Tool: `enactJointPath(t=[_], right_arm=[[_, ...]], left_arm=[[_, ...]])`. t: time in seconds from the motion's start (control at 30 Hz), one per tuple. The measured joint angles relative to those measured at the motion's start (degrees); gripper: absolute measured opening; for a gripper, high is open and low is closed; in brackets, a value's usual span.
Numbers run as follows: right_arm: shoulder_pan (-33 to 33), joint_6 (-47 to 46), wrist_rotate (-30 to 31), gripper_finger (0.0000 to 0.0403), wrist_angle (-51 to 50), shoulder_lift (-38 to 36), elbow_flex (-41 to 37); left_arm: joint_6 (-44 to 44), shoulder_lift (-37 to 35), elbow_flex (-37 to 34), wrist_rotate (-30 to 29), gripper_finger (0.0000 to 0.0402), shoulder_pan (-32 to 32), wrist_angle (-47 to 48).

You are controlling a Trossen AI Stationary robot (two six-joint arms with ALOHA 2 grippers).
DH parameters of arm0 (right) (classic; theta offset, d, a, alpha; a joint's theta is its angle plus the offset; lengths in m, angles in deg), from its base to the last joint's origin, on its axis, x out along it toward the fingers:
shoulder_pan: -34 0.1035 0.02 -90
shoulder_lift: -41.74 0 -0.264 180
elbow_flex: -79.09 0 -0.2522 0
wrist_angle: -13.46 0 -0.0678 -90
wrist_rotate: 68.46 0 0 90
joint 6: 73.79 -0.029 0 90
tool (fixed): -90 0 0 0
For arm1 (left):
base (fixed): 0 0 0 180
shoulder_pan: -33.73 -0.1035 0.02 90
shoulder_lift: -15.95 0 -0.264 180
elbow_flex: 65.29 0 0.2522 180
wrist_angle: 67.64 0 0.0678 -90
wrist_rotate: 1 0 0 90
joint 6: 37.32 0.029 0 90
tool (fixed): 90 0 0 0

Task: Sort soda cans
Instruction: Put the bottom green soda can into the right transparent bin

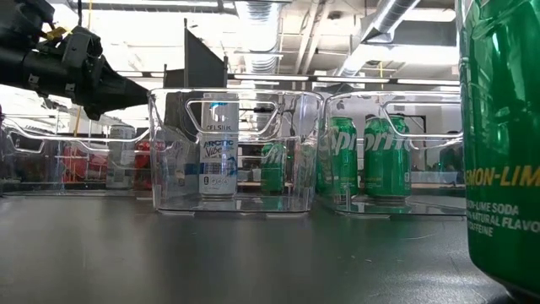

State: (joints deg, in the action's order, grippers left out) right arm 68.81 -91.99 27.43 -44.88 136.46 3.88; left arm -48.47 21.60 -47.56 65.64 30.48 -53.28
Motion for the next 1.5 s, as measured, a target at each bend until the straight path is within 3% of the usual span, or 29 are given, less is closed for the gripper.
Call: enactJointPath(t=[0.23, 0.47, 0.63, 0.93, 1.5], right_arm=[[4.0, 1.6, 0.5, 0.034, 3.6, 1.1, -0.2], [3.5, 4.2, -0.3, 0.0328, 12.4, 2.8, 0.0], [2.9, 3.2, -1.3, 0.033, 11.4, 4.1, -0.1], [4.4, 1.5, -2.1, 0.0396, 8.6, 10.2, -0.1], [4.9, 1.5, -2.2, 0.0399, 6.7, 19.8, -0.1]], left_arm=[[-3.2, 0.0, 0.0, 0.0, 0.0132, 0.0, 0.0], [-4.8, 0.0, 0.1, 0.1, 0.0132, 0.0, 0.4], [-5.4, 0.1, 0.2, 0.1, 0.0132, 0.0, 1.2], [-5.4, 0.1, 0.2, 0.0, 0.0132, 0.0, 1.9], [-6.2, 0.4, 0.2, 0.0, 0.0132, 0.0, 2.7]])
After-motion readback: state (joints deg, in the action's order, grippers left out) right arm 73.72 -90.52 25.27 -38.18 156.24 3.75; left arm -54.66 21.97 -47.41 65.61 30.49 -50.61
